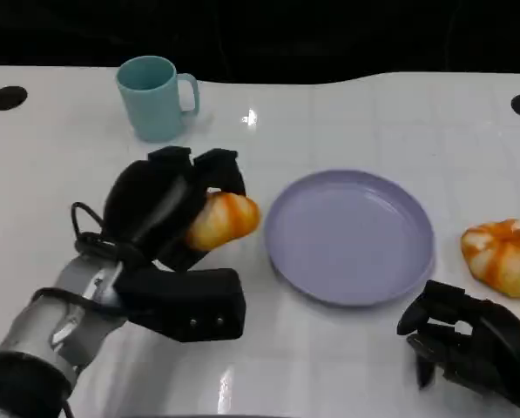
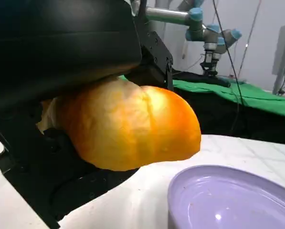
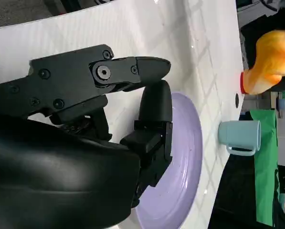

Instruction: Grasp the bread from the table and place it into the plate.

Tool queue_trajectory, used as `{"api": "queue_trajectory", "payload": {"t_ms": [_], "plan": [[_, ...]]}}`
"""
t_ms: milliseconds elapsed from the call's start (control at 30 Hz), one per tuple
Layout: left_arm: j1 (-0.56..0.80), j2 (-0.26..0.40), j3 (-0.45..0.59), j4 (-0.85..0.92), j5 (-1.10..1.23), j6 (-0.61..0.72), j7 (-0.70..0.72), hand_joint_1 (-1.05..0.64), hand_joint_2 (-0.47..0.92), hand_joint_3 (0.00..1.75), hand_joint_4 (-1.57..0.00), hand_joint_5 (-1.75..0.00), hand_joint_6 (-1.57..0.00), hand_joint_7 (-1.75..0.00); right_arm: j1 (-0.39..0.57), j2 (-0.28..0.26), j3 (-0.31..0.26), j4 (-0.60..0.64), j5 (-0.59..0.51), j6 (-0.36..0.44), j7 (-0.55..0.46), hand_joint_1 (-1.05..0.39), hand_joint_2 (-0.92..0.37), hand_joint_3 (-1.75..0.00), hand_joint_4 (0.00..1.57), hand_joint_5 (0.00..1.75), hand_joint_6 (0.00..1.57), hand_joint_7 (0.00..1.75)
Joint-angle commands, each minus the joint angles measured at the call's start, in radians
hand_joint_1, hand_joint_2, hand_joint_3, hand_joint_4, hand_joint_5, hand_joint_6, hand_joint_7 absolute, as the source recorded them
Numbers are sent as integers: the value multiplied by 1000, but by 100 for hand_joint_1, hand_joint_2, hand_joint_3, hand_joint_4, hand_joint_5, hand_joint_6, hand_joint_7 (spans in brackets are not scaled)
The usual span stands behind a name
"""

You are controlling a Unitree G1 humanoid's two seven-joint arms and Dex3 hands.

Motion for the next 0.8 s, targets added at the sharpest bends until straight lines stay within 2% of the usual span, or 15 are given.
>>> {"api": "queue_trajectory", "payload": {"t_ms": [33, 200, 367, 467, 733, 800], "plan": [[-69, -25, -19, 39, 10, 0, 15, -16, 42, 122, -83, -175, -61, -175, 35, -10, 7, 2, -17, 33, -4, -51, -92, -27, 65, 175, 65, 140], [-129, -75, -57, 78, 35, 24, 18, -18, 44, 116, -83, -175, -60, -175, 34, -11, 1, 10, -6, 32, 12, -52, -92, -26, 66, 175, 65, 140], [-139, -80, -63, 90, 36, 26, 22, -18, 44, 115, -84, -175, -61, -175, 34, -10, -1, 11, -7, 32, 14, -51, -92, -26, 66, 175, 64, 140], [-215, -144, -102, 166, 50, 13, 29, -21, 46, 119, -90, -175, -65, -172, 36, -13, 4, -2, -19, 47, -2, -52, -92, -26, 66, 175, 65, 141], [-314, -230, -161, 303, 79, 22, 86, -25, 44, 117, -93, -175, -70, -158, 26, -15, -6, 26, -7, 27, 10, -53, -92, -25, 68, 175, 67, 141], [-336, -251, -173, 340, 83, 20, 103, -25, 46, 115, -94, -175, -72, -157, 27, -16, -7, 18, -3, 44, 12, -53, -92, -25, 68, 175, 67, 141]]}}
